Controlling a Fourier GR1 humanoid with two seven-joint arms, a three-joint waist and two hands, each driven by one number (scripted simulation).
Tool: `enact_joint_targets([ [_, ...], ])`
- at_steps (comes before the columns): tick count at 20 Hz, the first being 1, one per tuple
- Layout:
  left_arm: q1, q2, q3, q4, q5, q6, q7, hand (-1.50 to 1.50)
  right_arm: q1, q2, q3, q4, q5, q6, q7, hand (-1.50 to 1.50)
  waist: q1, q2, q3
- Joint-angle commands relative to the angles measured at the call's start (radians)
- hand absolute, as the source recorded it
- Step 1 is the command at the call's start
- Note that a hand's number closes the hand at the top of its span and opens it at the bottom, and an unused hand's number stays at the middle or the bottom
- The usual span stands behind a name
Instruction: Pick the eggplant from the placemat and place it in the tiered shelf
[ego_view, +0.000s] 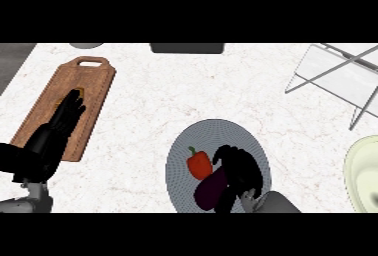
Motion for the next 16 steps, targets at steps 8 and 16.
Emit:
enact_joint_targets([
  [8, -0.050, -0.001, -0.008, 0.016, -0.004, -0.011, 0.014, 0.00, -0.292, 0.118, -0.309, 0.243, 0.287, -0.272, 0.494, 1.50, 0.020, 0.036, 0.007],
  [16, -0.043, -0.012, -0.026, 0.013, -0.026, -0.002, 0.009, 0.00, -0.620, 0.152, -0.471, 0.279, 0.582, -0.397, 0.594, 1.50, 0.032, 0.029, 0.007],
])
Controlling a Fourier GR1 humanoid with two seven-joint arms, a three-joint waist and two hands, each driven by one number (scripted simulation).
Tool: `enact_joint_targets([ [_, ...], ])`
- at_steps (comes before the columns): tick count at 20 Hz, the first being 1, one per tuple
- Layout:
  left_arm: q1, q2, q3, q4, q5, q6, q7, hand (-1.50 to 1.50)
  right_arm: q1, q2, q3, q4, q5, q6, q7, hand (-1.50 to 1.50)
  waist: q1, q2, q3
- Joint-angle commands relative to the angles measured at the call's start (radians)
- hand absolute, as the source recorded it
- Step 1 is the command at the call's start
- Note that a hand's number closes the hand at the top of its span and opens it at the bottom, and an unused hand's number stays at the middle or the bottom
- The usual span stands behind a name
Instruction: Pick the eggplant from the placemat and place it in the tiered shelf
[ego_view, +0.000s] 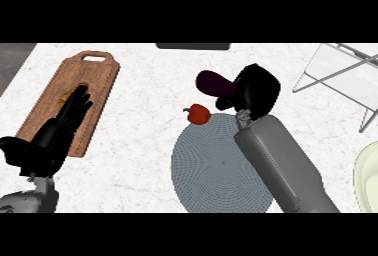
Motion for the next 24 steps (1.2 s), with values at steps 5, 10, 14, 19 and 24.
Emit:
enact_joint_targets([
  [5, 0.027, -0.020, -0.022, 0.003, -0.034, 0.019, -0.017, 0.00, -0.277, 0.054, -0.087, 0.103, 0.334, -0.063, 0.300, 1.50, -0.003, -0.002, 0.000],
  [10, 0.000, -0.003, 0.009, -0.006, 0.000, 0.000, -0.001, 0.00, -0.381, 0.003, -0.240, 0.192, 0.383, -0.102, 0.226, 1.50, -0.004, 0.005, 0.001],
  [14, 0.023, -0.003, 0.021, -0.013, 0.019, -0.013, -0.002, 0.00, -0.441, 0.024, -0.303, 0.194, 0.421, -0.077, 0.228, 1.50, -0.012, -0.001, 0.001],
  [19, -0.013, -0.041, -0.023, -0.018, -0.028, 0.027, 0.030, 0.00, -0.528, -0.057, -0.436, 0.333, 0.408, -0.140, 0.105, 1.50, -0.005, 0.007, 0.002],
  [24, -0.013, -0.006, 0.014, -0.034, 0.004, -0.005, 0.037, 0.00, -0.553, -0.092, -0.520, 0.375, 0.395, -0.307, 0.019, 1.50, 0.008, 0.012, 0.002],
])
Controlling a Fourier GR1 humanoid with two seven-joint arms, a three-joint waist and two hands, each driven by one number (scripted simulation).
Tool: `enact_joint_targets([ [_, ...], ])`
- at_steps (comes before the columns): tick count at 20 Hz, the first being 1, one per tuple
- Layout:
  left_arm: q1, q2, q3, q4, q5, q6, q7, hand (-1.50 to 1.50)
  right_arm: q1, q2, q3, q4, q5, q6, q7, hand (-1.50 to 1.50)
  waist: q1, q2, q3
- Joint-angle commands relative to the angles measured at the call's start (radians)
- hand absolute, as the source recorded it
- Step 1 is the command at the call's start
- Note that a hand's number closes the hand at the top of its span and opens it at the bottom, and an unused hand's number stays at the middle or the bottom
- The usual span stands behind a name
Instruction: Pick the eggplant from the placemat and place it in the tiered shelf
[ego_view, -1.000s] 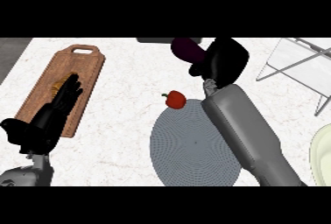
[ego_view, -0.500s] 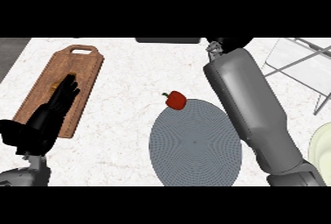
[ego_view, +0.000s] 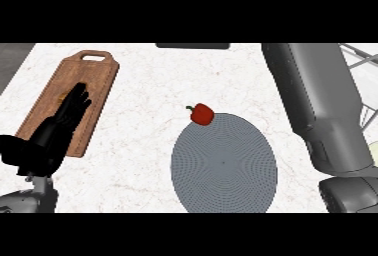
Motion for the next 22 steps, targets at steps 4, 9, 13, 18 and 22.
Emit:
enact_joint_targets([
  [4, 0.004, -0.011, -0.009, 0.011, -0.001, -0.005, -0.022, 0.00, -0.063, 0.019, -0.180, -0.152, -0.184, -0.387, -0.043, 1.50, 0.017, 0.012, 0.006],
  [9, 0.033, -0.005, -0.012, 0.009, -0.003, -0.022, -0.036, 0.00, -0.015, -0.041, -0.273, -0.076, -0.375, -0.539, -0.279, 1.50, 0.020, 0.013, 0.002],
  [13, 0.040, 0.015, 0.022, 0.002, 0.005, -0.015, -0.028, 0.00, 0.075, -0.208, -0.120, 0.172, 0.014, -0.088, -0.191, 1.50, -0.020, 0.007, -0.013],
  [18, 0.053, -0.012, -0.008, -0.001, -0.015, -0.009, -0.045, 0.00, -0.055, -0.293, -0.064, 0.290, 0.107, 0.081, -0.174, 1.50, 0.003, 0.000, -0.002],
  [22, -0.029, -0.030, -0.025, -0.003, -0.034, 0.025, 0.031, 0.00, -0.114, -0.328, -0.052, 0.405, 0.133, 0.036, -0.227, 1.50, 0.006, 0.006, 0.000],
])
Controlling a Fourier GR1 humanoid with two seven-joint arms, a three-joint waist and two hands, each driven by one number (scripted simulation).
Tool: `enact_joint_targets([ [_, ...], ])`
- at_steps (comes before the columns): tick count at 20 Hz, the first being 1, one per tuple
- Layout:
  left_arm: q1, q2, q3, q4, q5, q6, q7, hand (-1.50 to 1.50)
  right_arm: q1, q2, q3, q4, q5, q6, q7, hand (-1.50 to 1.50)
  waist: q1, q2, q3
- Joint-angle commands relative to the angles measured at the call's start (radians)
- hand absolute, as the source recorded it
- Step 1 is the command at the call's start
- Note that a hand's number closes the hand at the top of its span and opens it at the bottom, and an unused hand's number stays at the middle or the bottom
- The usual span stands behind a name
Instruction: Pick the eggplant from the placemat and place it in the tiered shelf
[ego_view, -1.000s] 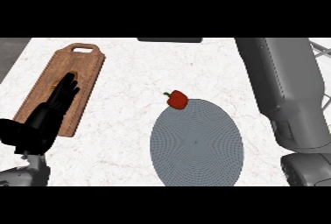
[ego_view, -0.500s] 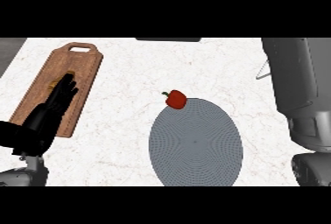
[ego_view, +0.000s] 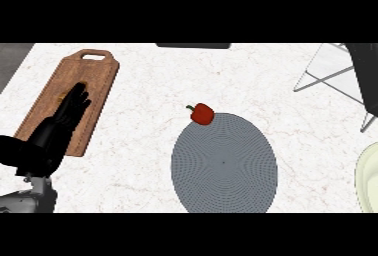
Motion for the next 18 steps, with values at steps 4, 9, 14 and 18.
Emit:
enact_joint_targets([
  [4, 0.019, -0.015, 0.008, 0.021, -0.001, -0.002, -0.029, 0.00, -0.084, -0.069, 0.032, 0.123, 0.036, -0.014, -0.125, 1.50, 0.000, -0.003, 0.002],
  [9, -0.025, -0.006, 0.014, 0.022, -0.005, -0.005, -0.016, 0.00, -0.142, -0.070, -0.049, 0.170, -0.065, -0.086, -0.224, 1.50, 0.006, 0.001, 0.002],
  [14, -0.021, -0.035, -0.023, 0.055, -0.041, 0.006, -0.041, 0.00, -0.186, -0.123, -0.079, 0.292, -0.100, 0.055, -0.325, 1.50, 0.013, 0.009, 0.002],
  [18, -0.008, -0.044, -0.022, 0.033, -0.037, 0.012, -0.032, 0.00, -0.127, -0.085, -0.085, 0.339, -0.123, 0.110, -0.390, 1.50, 0.002, 0.001, 0.002],
])
